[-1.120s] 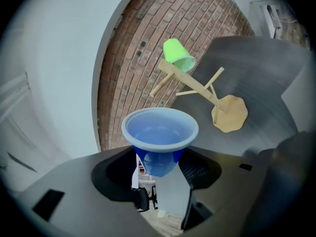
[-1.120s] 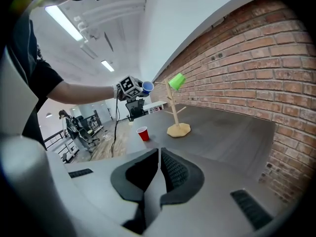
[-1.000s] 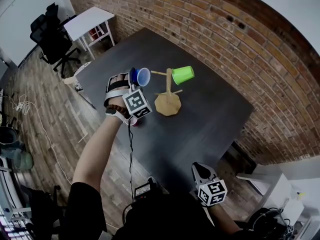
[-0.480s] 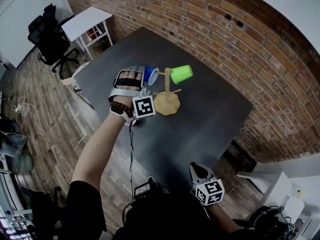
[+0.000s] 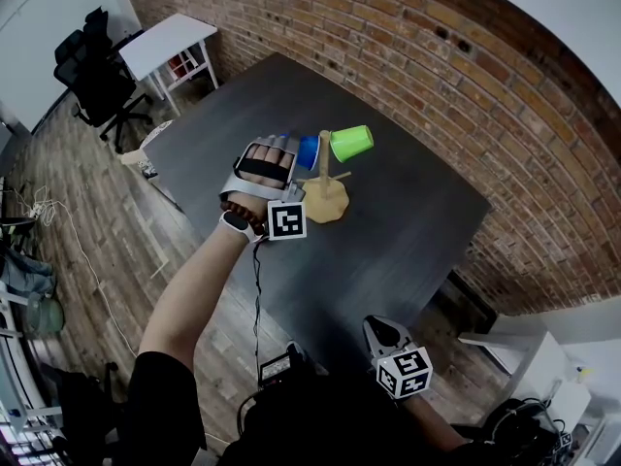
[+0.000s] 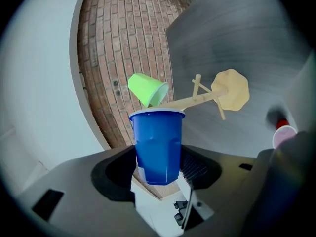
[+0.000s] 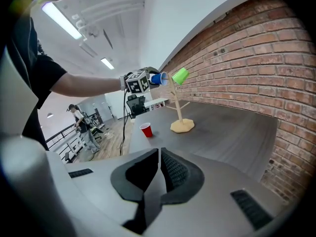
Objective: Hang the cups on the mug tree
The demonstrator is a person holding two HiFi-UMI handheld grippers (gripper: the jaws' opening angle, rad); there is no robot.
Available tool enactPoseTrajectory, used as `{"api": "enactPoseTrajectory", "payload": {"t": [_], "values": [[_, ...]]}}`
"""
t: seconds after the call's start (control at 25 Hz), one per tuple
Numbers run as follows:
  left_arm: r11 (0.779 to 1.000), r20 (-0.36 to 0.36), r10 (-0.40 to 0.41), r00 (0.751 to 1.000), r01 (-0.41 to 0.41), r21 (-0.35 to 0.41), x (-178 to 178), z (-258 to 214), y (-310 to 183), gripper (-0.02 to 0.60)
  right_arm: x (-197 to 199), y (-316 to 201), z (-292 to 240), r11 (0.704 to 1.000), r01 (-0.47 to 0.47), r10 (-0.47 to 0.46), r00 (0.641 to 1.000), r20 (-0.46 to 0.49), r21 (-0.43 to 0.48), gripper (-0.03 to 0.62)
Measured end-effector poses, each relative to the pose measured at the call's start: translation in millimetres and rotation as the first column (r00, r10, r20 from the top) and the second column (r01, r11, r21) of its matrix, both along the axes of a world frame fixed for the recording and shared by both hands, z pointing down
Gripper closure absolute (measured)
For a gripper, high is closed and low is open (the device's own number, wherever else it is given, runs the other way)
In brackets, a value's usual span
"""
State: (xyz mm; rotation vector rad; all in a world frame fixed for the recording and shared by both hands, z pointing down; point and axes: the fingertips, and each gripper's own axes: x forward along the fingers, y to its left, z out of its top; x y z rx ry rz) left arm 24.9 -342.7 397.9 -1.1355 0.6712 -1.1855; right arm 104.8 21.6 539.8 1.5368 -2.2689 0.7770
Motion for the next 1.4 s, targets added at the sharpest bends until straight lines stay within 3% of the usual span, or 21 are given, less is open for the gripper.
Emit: {"api": "enactPoseTrajectory", "payload": {"t": [0.32, 0.56, 0.64, 0.72, 0.8, 0.88, 0.96, 1.0, 1.12, 1.2, 1.32, 1.4], "values": [[1.000, 0.012, 0.016, 1.000, -0.016, -0.012, 1, 7, 15, 0.308, -1, 6, -5, 1.000, 0.012, -0.012, 1.000, 0.014, 0.023, 0.554], [1.000, -0.050, -0.003, 0.999, 0.002, -0.027, -5, 3, 32, 0.308, 0, 7, -6, 0.999, 0.020, -0.020, 1.000, 0.017, 0.031, 0.554], [0.998, -0.100, -0.008, 0.995, 0.001, -0.064, -8, 6, 42, 0.308, 1, 6, -6, 0.999, 0.021, -0.021, 1.000, 0.016, 0.036, 0.554], [0.990, -0.193, -0.030, 0.981, 0.003, -0.142, -15, 14, 57, 0.308, 2, 4, -8, 0.999, 0.020, -0.021, 1.000, 0.017, 0.044, 0.554], [0.978, -0.307, -0.068, 0.949, 0.003, -0.208, -25, 16, 73, 0.308, 2, 0, -12, 0.998, 0.019, -0.020, 1.000, 0.020, 0.053, 0.554], [0.976, -0.394, -0.100, 0.913, 0.014, -0.216, -38, 8, 91, 0.308, 2, -5, -16, 0.998, 0.022, -0.023, 0.999, 0.022, 0.063, 0.554], [0.960, -0.509, -0.152, 0.847, 0.005, -0.280, -51, 5, 111, 0.308, 3, -12, -21, 0.997, 0.027, -0.029, 0.999, 0.023, 0.076, 0.554], [0.937, -0.574, -0.198, 0.794, -0.019, -0.349, -55, 8, 123, 0.308, 3, -17, -23, 0.996, 0.030, -0.032, 0.999, 0.024, 0.083, 0.554], [0.815, -0.710, -0.379, 0.593, -0.150, -0.560, -68, 26, 161, 0.318, 1, -30, -32, 0.993, 0.044, -0.046, 0.999, 0.019, 0.106, 0.554], [0.755, -0.751, -0.473, 0.460, -0.229, -0.615, -77, 32, 184, 0.339, -2, -40, -38, 0.991, 0.059, -0.061, 0.998, 0.016, 0.122, 0.554], [0.718, -0.782, -0.554, 0.286, -0.312, -0.623, -88, 32, 217, 0.351, -7, -54, -52, 0.985, 0.074, -0.078, 0.997, 0.022, 0.153, 0.554], [0.703, -0.785, -0.590, 0.188, -0.357, -0.615, -94, 29, 237, 0.375, -9, -62, -64, 0.981, 0.071, -0.080, 0.996, 0.043, 0.178, 0.554]]}}
